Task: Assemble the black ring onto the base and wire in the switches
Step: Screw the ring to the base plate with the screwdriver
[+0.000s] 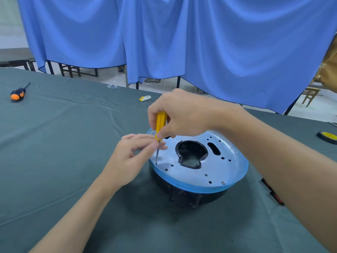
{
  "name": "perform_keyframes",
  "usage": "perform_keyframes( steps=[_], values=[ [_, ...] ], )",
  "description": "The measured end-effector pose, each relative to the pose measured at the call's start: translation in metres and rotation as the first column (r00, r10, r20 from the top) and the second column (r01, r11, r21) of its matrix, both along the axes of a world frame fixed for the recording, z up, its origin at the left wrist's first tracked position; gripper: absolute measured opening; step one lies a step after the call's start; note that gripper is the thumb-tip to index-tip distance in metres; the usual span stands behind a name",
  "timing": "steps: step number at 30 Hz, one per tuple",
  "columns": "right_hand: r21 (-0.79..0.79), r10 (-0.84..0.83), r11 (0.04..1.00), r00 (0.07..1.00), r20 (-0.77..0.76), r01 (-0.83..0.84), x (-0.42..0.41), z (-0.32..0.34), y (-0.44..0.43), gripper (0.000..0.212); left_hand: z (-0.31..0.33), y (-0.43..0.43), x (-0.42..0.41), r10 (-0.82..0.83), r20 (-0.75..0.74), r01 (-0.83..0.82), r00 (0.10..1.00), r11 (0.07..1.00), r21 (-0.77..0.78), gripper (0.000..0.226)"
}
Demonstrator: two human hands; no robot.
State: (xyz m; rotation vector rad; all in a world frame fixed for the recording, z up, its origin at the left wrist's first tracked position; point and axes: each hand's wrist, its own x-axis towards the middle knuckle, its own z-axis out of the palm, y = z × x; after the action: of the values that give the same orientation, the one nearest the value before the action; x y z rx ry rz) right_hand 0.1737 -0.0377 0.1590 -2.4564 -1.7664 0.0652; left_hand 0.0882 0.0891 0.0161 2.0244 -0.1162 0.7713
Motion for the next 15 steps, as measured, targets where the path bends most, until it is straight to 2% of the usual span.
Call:
perform_keyframes(
  steps=[3, 5, 6, 9, 12, 15],
  values=[
    [-0.075, -0.003, 0.997, 1.0, 0.007, 0.004, 0.001, 0.006, 0.003, 0.006, -0.003, 0.008, 0.006, 0.103, 0.019, -0.09, 0.994, 0.931, -0.353, 0.025],
    [-0.134, -0.001, 0.991, 1.0, 0.029, 0.005, 0.001, 0.01, 0.006, 0.005, -0.007, 0.011, 0.014, 0.189, -0.082, -0.205, 0.979, 0.868, -0.452, 0.027],
    [-0.159, 0.007, 0.987, 0.999, 0.038, -0.001, 0.0, 0.01, 0.008, 0.005, -0.011, 0.011, 0.017, 0.179, -0.144, -0.227, 0.973, 0.847, -0.481, 0.031],
    [-0.204, 0.055, 0.978, 0.995, 0.078, -0.038, -0.004, 0.009, 0.015, 0.004, -0.018, 0.005, 0.023, 0.056, -0.243, -0.177, 0.969, 0.84, -0.513, 0.041],
    [-0.219, 0.085, 0.974, 0.993, 0.086, -0.065, -0.007, 0.007, 0.016, 0.008, -0.019, -0.003, 0.025, -0.023, -0.256, -0.091, 0.966, 0.901, -0.425, 0.032],
    [-0.219, 0.066, 0.975, 0.995, 0.076, -0.048, -0.007, 0.005, 0.013, 0.012, -0.02, -0.005, 0.027, -0.039, -0.28, -0.079, 0.959, 0.914, -0.398, 0.03]
  ],
)
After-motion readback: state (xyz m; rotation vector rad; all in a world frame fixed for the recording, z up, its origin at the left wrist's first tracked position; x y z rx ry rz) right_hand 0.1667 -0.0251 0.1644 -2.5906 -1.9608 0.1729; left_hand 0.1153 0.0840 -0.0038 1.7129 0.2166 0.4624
